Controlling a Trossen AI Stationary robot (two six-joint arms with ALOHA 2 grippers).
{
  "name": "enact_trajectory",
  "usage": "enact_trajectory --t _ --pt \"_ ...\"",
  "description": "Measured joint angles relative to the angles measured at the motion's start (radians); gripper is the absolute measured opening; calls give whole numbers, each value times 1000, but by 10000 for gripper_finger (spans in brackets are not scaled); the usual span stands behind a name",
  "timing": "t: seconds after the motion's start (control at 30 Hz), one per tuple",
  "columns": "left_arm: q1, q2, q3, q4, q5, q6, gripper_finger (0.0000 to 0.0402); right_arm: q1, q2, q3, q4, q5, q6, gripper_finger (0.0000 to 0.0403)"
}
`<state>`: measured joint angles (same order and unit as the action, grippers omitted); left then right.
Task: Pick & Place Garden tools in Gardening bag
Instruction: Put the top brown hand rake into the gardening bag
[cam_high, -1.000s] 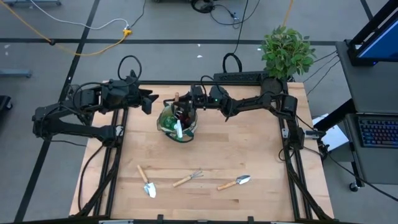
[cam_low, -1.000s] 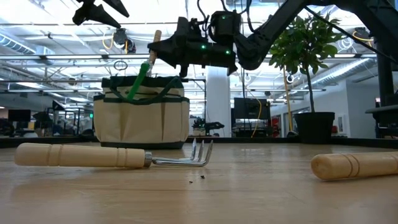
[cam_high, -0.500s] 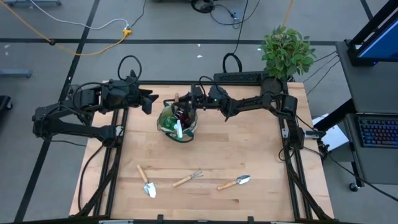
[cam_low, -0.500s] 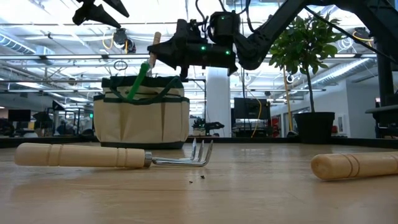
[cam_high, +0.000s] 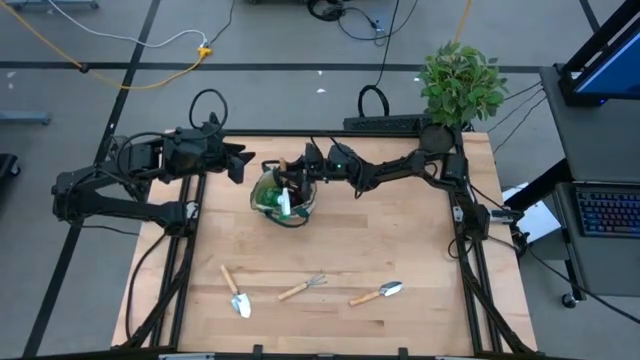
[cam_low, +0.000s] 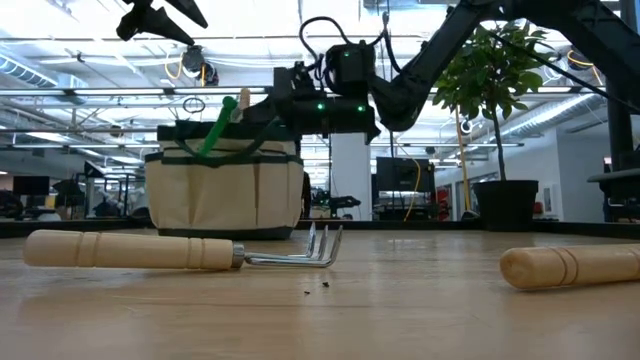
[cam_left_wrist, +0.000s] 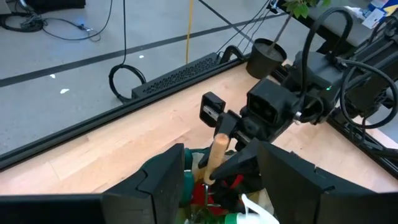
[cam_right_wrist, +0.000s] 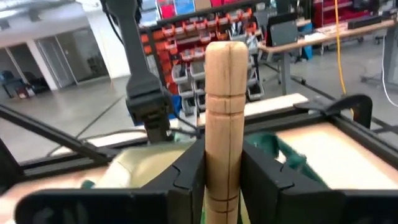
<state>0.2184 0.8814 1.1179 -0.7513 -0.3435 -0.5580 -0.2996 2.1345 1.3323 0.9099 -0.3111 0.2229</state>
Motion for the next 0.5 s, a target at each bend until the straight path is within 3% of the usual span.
enact_trajectory --t 0.5 --pt "0 0 0 0 0 23 209 8 -2 2 -126 22 -135 82"
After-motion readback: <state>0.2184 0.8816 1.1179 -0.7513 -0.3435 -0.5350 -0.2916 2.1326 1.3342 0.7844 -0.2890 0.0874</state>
